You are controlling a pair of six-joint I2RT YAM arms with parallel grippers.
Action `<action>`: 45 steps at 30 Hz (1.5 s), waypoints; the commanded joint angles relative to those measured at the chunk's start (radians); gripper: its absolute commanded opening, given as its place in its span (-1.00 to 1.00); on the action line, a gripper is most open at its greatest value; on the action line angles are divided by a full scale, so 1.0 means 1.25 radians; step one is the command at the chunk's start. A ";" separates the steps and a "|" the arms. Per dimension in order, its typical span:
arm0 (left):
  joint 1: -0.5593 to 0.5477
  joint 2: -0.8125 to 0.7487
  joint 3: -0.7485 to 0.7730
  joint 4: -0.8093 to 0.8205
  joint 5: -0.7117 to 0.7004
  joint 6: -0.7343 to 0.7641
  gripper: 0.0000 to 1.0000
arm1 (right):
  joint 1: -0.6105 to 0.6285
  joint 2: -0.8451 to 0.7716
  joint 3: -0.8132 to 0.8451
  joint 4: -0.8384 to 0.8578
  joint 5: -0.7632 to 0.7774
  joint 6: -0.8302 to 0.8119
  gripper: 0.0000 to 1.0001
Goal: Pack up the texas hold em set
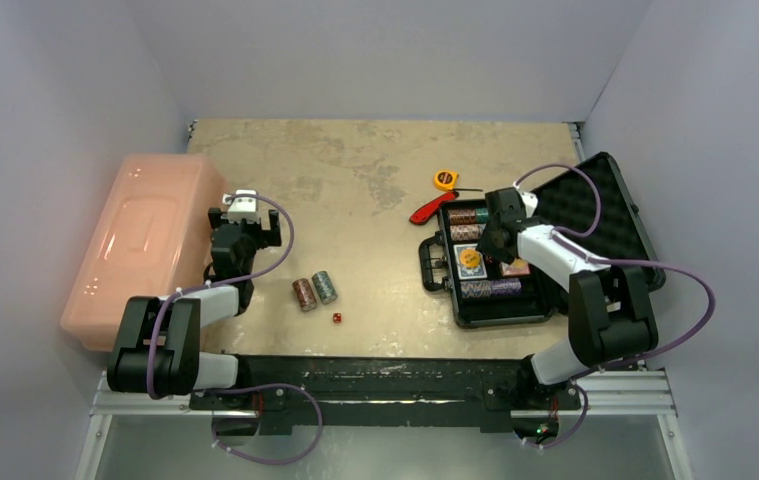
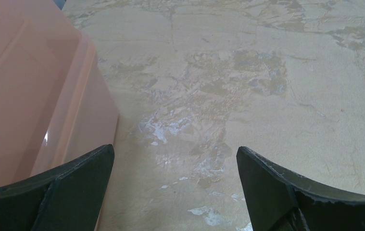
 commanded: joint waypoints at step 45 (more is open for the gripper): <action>-0.012 -0.278 0.450 -1.074 -0.048 -0.501 1.00 | -0.002 -0.314 0.048 -0.055 -0.032 -0.046 0.98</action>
